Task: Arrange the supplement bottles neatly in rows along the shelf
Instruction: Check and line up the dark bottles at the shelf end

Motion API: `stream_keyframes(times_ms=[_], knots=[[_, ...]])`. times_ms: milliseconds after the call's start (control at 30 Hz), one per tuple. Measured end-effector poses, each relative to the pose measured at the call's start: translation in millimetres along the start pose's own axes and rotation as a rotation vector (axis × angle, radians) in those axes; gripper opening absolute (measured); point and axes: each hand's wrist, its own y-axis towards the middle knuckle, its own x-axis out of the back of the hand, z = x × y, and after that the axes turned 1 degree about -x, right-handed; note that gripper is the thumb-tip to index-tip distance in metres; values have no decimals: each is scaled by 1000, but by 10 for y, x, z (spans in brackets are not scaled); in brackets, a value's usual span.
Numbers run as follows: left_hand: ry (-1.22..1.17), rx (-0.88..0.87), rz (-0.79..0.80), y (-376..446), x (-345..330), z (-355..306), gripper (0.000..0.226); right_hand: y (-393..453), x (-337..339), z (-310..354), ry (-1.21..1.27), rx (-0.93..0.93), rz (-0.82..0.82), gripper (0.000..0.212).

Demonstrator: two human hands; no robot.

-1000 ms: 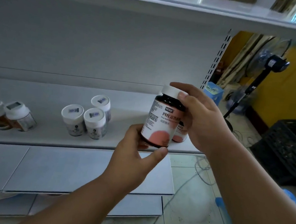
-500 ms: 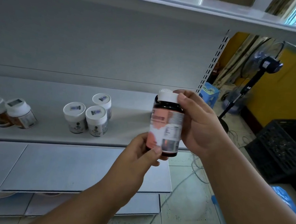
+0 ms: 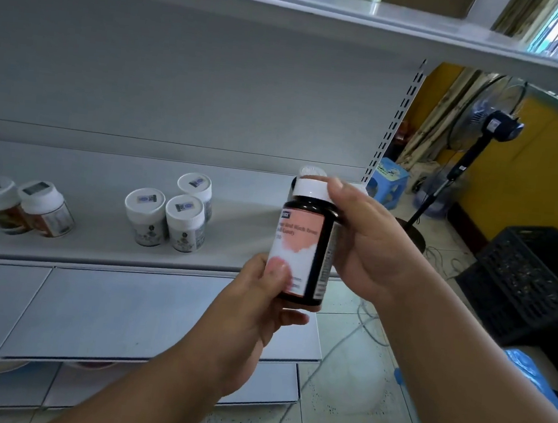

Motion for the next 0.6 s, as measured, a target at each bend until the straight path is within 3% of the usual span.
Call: stream_keyframes(times_ms=[100, 200, 333, 467, 600], knots=[[-96, 69, 46, -46, 22, -38, 60, -48, 27, 21, 63, -46, 61, 33], [-54, 29, 26, -67, 12, -23, 59, -52, -17, 27, -5, 30, -3, 26], [9, -27, -28, -64, 9, 14, 69, -63, -82, 10, -61, 41, -65, 37], [-132, 58, 32, -97, 20, 1, 58, -131, -75, 50, 29, -52, 29, 25], [-17, 9, -30, -78, 14, 6, 56, -100, -73, 36, -101, 36, -36, 21]])
